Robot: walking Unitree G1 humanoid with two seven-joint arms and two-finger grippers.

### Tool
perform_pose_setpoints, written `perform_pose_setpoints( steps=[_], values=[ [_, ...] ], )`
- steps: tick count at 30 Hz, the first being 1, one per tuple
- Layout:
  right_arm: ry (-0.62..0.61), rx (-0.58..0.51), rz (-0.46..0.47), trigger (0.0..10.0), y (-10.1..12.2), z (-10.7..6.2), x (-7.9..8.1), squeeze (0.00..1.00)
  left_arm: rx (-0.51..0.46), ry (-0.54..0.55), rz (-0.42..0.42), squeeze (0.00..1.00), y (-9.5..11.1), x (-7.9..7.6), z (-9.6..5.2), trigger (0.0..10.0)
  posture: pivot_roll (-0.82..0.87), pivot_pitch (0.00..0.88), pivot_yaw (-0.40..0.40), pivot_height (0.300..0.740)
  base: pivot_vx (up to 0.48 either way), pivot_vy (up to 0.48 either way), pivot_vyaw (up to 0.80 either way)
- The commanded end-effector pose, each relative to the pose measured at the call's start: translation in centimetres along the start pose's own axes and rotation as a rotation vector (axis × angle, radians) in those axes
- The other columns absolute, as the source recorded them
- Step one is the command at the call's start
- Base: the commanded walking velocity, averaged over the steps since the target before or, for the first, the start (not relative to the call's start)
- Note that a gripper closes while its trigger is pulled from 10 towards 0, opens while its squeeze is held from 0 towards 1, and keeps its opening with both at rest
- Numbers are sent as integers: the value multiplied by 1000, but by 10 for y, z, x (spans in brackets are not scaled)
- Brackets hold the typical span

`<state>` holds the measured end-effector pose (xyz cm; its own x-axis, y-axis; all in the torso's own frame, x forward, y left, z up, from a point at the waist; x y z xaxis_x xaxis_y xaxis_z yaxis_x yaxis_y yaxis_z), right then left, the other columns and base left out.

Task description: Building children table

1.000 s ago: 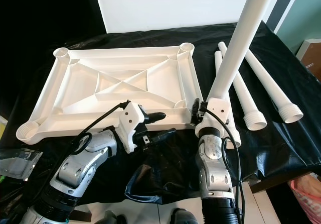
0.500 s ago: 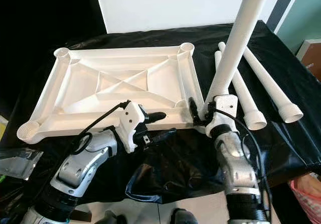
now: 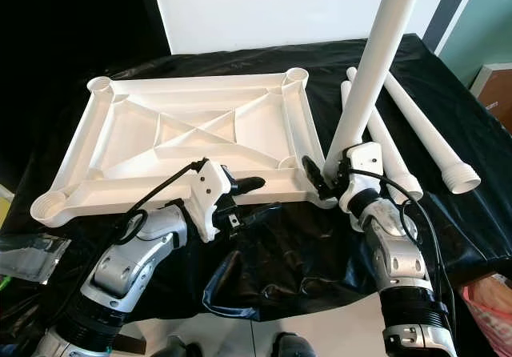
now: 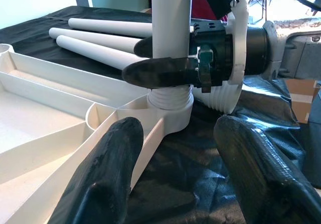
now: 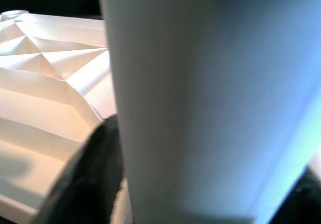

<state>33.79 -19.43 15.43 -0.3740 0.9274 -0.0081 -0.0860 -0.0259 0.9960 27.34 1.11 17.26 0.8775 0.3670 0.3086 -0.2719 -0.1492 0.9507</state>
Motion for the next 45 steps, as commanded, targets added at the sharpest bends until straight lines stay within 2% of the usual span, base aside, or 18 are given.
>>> perform_pose_setpoints(
  steps=[1, 10, 11, 12, 13, 19, 21, 23, 25, 27, 28, 30, 31, 34, 36, 45],
  values=[
    [15, 28, -10, 0, -6, 0, 2, 0, 18, 41, 5, 0, -4, 5, -1, 10000, -87, 115, 33, 740, 0, 0, 0],
    [-35, 54, -36, 0, -15, -2, -3, 0, 23, 42, 12, 0, -4, 5, -1, 10000, -88, 116, 38, 740, 0, 0, 0],
    [-45, 57, -33, 2902, -15, -2, -3, 0, 22, 41, 12, 0, -4, 5, -1, 10000, -90, 118, 40, 740, 0, 0, 0],
    [-45, 57, -33, 2902, -15, -2, -3, 0, 22, 41, 12, 0, -4, 5, -1, 10000, -90, 118, 40, 740, 0, 0, 0],
    [-103, 52, -2, 10000, -15, -1, -5, 0, 23, 53, 18, 0, -4, 7, 0, 10000, -89, 118, 38, 740, 0, 0, 0],
    [-203, 54, 32, 10000, -17, 0, -8, 0, 27, 79, 26, 0, -5, 10, 0, 10000, -89, 119, 37, 740, 0, 0, 0],
    [-282, 56, 42, 10000, -19, 0, -7, 0, 32, 93, 32, 0, -6, 12, 0, 10000, -91, 117, 34, 740, 0, 0, 0],
    [-356, 54, 56, 10000, -23, 0, 0, 0, 33, 106, 37, 0, -6, 13, 0, 10000, -90, 117, 34, 740, 0, 0, 0],
    [-356, 54, 56, 10000, -23, 0, 0, 0, 33, 106, 37, 0, -6, 13, 0, 10000, -90, 117, 34, 740, 0, 0, 0],
    [-456, 51, 96, 10000, -28, 0, 7, 0, 29, 116, 40, 0, -6, 14, 0, 10000, -87, 111, 23, 740, 0, 0, 0],
    [-456, 51, 96, 10000, -28, 0, 7, 0, 29, 116, 40, 0, -6, 14, 0, 10000, -87, 111, 23, 740, 0, 0, 0],
    [-540, 50, 133, 10000, -32, -1, 13, 0, 26, 123, 42, 0, -5, 14, 1, 10000, -85, 110, 21, 740, 0, 0, 0],
    [-540, 50, 133, 10000, -32, -1, 13, 0, 26, 123, 42, 0, -5, 14, 1, 10000, -85, 110, 21, 740, 0, 0, 0],
    [-595, 42, 207, 10000, -35, 3, 32, 0, 29, 142, 62, 0, -6, 16, 1, 10000, -78, 104, 18, 740, 0, 0, 0],
    [-592, 28, 219, 10000, -33, 6, 40, 0, 30, 154, 73, 0, -6, 17, 1, 10000, -78, 102, 20, 740, 0, 0, 0],
    [-593, 6, 214, 10000, -27, 6, 39, 0, 33, 159, 92, 0, -7, 20, -1, 10000, -82, 96, 23, 740, 0, 0, 0]
  ],
)
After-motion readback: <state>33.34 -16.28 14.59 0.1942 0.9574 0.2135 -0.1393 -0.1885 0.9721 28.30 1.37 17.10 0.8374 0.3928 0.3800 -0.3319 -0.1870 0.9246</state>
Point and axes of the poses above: a point about 5 cm out from each wrist's last joint towards the gripper, its own z axis pointing out of the wrist towards the gripper, its own y axis along the axis of the wrist's last joint, x = y × z, the point moved 3 cm from there along z, pointing out of the wrist towards the gripper, and after that the axes turned 8 degrees about z, right-handed, at the moved point
